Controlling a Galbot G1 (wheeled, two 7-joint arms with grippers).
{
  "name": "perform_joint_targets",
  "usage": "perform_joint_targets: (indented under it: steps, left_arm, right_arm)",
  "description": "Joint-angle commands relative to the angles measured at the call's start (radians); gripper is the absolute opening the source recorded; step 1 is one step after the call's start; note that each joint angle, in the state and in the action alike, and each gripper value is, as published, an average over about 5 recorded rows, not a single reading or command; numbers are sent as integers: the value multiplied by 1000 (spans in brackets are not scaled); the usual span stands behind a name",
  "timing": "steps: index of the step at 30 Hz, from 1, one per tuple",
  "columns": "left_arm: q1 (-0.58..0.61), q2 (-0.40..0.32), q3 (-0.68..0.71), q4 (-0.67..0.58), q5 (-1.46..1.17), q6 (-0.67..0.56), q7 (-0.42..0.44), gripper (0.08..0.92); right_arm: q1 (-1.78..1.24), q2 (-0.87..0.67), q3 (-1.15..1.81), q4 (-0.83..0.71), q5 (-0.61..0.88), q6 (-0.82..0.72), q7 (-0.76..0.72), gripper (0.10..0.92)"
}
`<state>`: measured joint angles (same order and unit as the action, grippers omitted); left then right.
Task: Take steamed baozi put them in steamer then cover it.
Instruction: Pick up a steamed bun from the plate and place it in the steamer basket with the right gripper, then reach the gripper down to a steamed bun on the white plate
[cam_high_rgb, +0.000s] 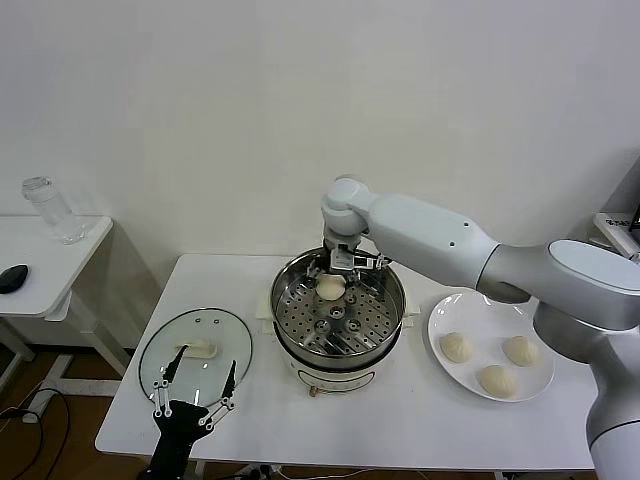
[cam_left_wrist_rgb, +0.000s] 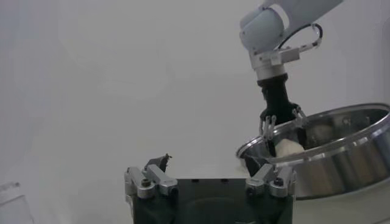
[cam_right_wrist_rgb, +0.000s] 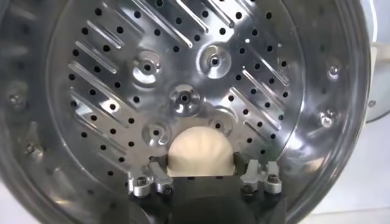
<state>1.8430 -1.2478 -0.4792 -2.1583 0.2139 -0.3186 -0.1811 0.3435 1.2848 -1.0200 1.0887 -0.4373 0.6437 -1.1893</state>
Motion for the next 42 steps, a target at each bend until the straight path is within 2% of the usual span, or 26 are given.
perform_joint_targets:
  steps: [1,5,9,14,21,31,42]
  left_arm:
    - [0,1,1,0,0,1,0,823]
    - [-5,2,6,-2,1,4,0,823]
    - [-10,4,10,-7,1,7,0,823]
    - [-15,9,14,-6,1,7,0,823]
    - [-23,12,22,0,0,8,0,823]
    - [-17,8,16,2,0,9,-2,823]
    - [-18,8,18,6,1,10,-3,823]
  right_arm:
    - [48,-69,11,72,135,-78,-52,821]
    - [138,-197,2,152,374,-245,-144,822]
    - [244,-340,-42,156,653,-475,-125,823]
    - [309,-480,-155,62,810,-618,-69,823]
    - [248,-587,-269,-46,809,-647,-71,823]
    - [48,-616,-317,12,775,-683,16,823]
    - [-65,-602,-261,5,719,-682,79,823]
